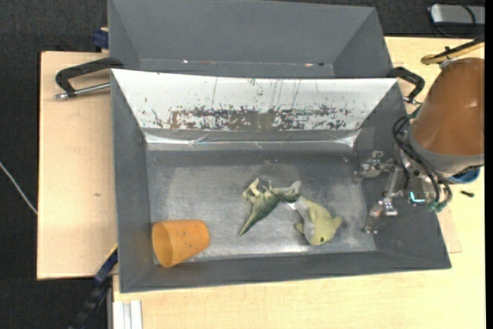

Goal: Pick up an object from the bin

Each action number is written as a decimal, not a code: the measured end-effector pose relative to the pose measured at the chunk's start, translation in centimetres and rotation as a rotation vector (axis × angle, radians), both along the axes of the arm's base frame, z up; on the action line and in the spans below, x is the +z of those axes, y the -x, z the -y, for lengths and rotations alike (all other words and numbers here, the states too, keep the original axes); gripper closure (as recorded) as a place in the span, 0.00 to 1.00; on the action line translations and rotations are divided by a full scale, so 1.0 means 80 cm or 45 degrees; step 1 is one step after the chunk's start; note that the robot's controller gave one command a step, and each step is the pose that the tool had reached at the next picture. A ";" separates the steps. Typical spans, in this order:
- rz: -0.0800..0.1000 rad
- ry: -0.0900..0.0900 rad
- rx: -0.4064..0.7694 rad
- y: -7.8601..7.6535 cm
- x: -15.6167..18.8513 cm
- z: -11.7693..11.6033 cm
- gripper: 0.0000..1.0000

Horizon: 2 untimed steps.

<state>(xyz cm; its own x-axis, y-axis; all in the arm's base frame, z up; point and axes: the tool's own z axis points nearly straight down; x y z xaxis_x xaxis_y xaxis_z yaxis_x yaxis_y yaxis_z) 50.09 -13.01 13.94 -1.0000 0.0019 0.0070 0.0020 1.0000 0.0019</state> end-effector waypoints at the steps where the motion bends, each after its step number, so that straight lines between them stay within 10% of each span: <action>1: 0.012 0.000 -0.105 -0.006 -0.087 -0.091 0.00; 2: 0.017 0.003 -0.109 -0.007 -0.084 -0.086 1.00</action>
Offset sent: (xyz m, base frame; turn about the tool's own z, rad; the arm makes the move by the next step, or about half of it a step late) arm 0.0035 0.0689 -0.0694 0.0858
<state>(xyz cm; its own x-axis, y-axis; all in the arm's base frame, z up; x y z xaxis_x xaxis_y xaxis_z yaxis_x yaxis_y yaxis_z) 50.67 -6.09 7.19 -0.9962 0.0872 -0.0066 0.0872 0.9962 0.0000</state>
